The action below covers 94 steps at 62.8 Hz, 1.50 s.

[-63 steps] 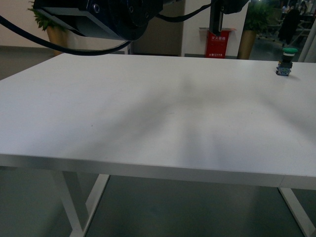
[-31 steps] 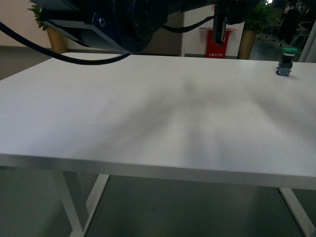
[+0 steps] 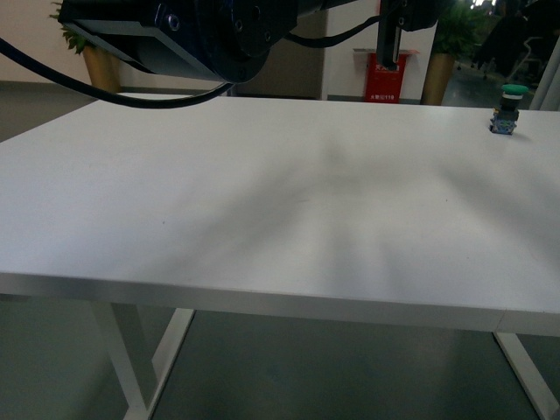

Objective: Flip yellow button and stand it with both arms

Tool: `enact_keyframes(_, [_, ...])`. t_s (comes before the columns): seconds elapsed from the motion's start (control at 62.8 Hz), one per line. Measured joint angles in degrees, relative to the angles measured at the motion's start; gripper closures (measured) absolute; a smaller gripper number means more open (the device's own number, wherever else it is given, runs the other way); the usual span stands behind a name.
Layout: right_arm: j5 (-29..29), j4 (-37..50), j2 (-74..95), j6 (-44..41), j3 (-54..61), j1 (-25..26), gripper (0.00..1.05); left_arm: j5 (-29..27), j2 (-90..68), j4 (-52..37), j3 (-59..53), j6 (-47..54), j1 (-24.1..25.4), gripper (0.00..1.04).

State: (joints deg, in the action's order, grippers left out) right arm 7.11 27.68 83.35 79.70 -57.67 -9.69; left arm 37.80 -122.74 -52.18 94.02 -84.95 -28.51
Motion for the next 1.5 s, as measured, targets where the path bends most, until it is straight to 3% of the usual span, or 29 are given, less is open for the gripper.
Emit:
enact_keyframes(0.35, [-0.81, 0.94, 0.02, 0.04, 0.87, 0.0, 0.66, -0.42, 0.74, 1.64, -0.96, 0.63, 0.04, 0.68])
enact_keyframes(0.509, [-1.53, 1.55, 0.02, -0.52, 1.18, 0.28, 0.66, 0.42, 3.41, 4.22, -4.5, 4.15, 1.25, 0.41])
enact_keyframes(0.621, [-1.73, 1.95, 0.02, -0.81, 1.18, 0.39, 0.66, -0.04, 8.46, 10.82, -9.66, 10.8, 3.02, 0.22])
enact_keyframes(0.732, [-2.03, 2.05, 0.02, -1.07, 1.25, 0.42, 0.66, -3.3, 16.85, 22.32, -16.44, 23.93, 5.16, 0.04])
enact_keyframes(0.859, [-1.88, 2.25, 0.02, -1.29, 1.4, 0.39, 0.66, -12.09, 28.5, 38.86, -24.76, 46.36, 7.56, 0.06])
enact_keyframes(0.923, [-1.88, 2.45, 0.02, -1.38, 1.4, 0.37, 0.66, -21.73, 35.06, 47.67, -31.01, 63.45, 8.11, 0.06])
enact_keyframes(1.019, [-1.88, 2.49, 0.02, -1.42, 1.4, 0.13, 0.67, -33.81, 41.33, 50.4, -41.09, 85.7, 8.57, 0.06])
enact_keyframes(1.098, [-1.92, 2.47, 0.02, -1.49, 1.4, -0.11, 0.67, -37.31, 47.06, 52.13, -47.32, 97.57, 9.18, 0.06])
enact_keyframes(1.337, [-1.92, 2.47, 0.02, -1.49, 1.4, -0.5, 0.67, -37.9, 60.08, 57.35, -54.99, 107.78, 13.27, 0.07])
enact_keyframes(1.401, [-1.95, 2.47, 0.02, -1.49, 1.4, -0.55, 0.67, -45.64, 61.26, 42.34, -61.44, 102.53, 14.29, 0.17])
enact_keyframes(1.496, [-2.1, 2.49, 0.02, -1.51, 1.4, -0.63, 0.67, -48.17, 62.86, 24.35, -70.29, 93.48, 16.85, 0.31])
